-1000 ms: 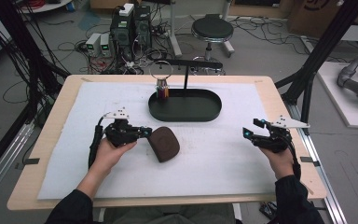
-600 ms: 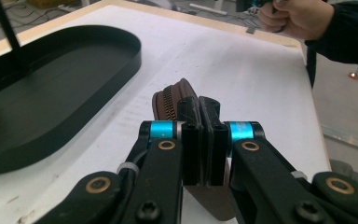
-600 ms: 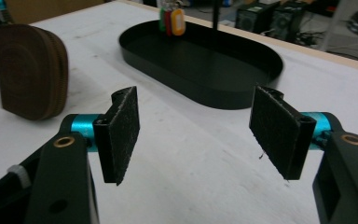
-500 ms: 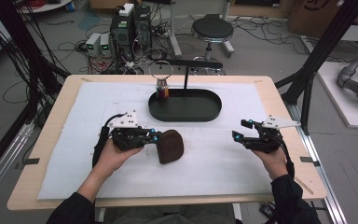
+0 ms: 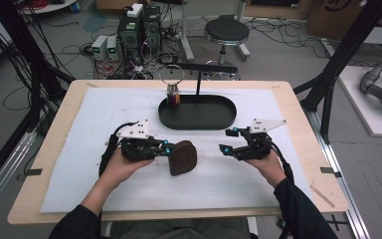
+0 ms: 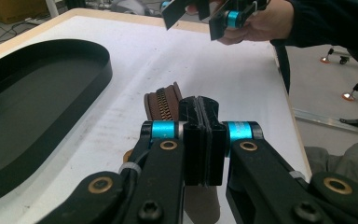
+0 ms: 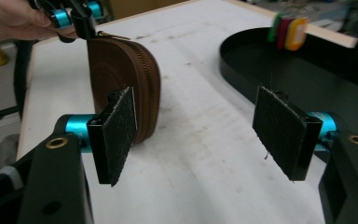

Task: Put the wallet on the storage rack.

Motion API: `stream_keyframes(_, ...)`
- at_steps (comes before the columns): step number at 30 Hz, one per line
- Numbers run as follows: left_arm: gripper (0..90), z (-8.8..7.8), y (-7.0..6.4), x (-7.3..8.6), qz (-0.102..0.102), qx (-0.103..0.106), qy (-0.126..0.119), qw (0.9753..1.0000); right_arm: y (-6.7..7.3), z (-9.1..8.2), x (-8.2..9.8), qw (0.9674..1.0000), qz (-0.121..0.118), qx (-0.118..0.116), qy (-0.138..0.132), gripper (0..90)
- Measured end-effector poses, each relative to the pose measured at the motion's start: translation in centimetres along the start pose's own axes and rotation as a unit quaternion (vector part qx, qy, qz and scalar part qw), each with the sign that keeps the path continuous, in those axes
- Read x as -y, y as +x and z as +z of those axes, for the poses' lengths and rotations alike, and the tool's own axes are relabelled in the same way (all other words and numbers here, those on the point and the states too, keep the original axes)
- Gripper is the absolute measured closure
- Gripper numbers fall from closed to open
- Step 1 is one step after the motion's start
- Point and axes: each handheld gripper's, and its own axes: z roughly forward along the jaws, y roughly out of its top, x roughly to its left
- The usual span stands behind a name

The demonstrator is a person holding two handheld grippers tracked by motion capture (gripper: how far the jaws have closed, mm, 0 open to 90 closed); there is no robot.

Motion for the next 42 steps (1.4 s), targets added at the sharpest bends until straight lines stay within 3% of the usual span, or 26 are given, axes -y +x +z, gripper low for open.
stream_keyframes(10,88.5,-0.7,0.1,0.3,0.002,0.008,0.012,0.9999,1.0,5.4,-1.1,0.9970,-0.009,-0.066,0.039,30.7)
stream_keyframes(18,88.5,-1.4,0.1,0.7,0.006,0.022,0.027,0.9994,1.5,7.6,-0.9,0.9936,-0.005,-0.098,0.056,31.2)
stream_keyframes(24,88.4,-1.6,0.2,0.9,0.005,0.029,0.025,0.9993,1.8,9.0,-0.7,0.9911,-0.005,-0.114,0.070,34.0)
stream_keyframes(30,88.2,-1.7,0.4,0.9,0.006,0.032,0.026,0.9991,2.0,10.0,-0.4,0.9881,-0.004,-0.125,0.089,43.8)
stream_keyframes(32,88.0,-1.8,0.4,1.0,0.003,0.032,0.025,0.9992,2.0,10.2,-0.3,0.9871,-0.011,-0.131,0.091,51.4)
stream_keyframes(35,86.4,-1.9,0.5,1.0,-0.001,0.028,0.024,0.9993,2.1,10.1,-0.4,0.9873,-0.020,-0.129,0.091,55.8)
stream_keyframes(42,71.4,-2.2,0.8,1.1,-0.023,0.010,0.018,0.9995,2.0,9.4,-0.6,0.9868,-0.027,-0.135,0.084,69.9)
